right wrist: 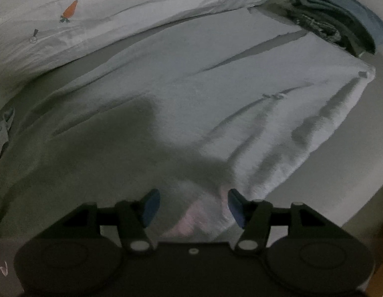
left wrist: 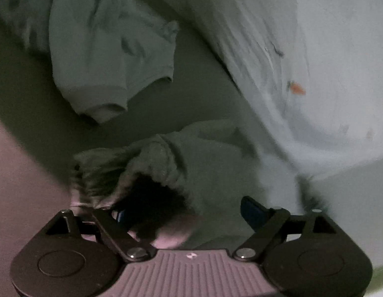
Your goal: Fold clothes
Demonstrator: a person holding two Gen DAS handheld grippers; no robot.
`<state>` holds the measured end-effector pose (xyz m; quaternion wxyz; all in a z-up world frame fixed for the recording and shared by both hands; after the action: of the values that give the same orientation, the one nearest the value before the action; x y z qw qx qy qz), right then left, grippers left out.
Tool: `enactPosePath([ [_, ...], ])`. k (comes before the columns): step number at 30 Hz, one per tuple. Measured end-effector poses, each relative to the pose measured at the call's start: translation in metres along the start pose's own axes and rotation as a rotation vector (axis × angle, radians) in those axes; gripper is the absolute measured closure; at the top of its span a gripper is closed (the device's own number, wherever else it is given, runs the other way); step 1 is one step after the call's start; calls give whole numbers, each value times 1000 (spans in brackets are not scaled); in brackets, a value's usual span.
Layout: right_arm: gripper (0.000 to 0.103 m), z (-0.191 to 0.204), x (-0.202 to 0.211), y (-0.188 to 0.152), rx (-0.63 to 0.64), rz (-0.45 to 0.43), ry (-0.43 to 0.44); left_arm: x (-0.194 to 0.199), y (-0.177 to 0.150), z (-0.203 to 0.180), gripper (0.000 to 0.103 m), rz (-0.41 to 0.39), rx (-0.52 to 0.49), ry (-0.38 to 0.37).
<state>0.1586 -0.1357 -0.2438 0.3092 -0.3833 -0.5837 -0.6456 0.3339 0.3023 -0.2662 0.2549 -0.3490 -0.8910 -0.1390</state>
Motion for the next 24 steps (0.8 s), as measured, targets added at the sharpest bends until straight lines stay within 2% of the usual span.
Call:
enactPosePath([
  [3,41,4,0,6,20,-8,15,-16,14,-1,16,-20,155,-65],
  [5,41,5,2,8,34,-15,17,-20,26,-3,17,-71,212,-91],
  [6,41,3,3,9,29,-20,19,-18,33,-4,21,-104,233,-104],
  [8,41,0,5,11,20,-29,22,-5,49,-8,41,-180,252,-119],
  [10,41,-5,6,12,-5,-33,20,11,63,-16,71,-253,225,-105],
  [12,40,-12,6,14,-38,-35,12,31,76,-29,86,-319,154,-77],
  [16,40,-29,1,13,-112,-24,8,61,87,-65,89,-382,16,-84],
  [20,40,-35,-8,14,-143,-6,10,65,92,-87,88,-408,-112,-21],
  [22,40,-34,-11,15,-139,-5,17,57,102,-77,80,-405,-119,70],
  [24,40,-33,-14,17,-131,-2,27,38,112,-46,71,-346,-39,197],
])
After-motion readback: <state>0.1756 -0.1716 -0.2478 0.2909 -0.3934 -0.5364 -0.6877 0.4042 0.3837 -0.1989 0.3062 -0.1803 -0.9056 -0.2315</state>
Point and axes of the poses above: each gripper's, at about its wrist camera, not at the fingertips, and x roughly against the way its jaws point, z to its left, y to its top, the point moved 10 cm from there along -x, roughly the way its jaws point, and after that the axes turned 11 degrees about x, right-handed, at the moved point
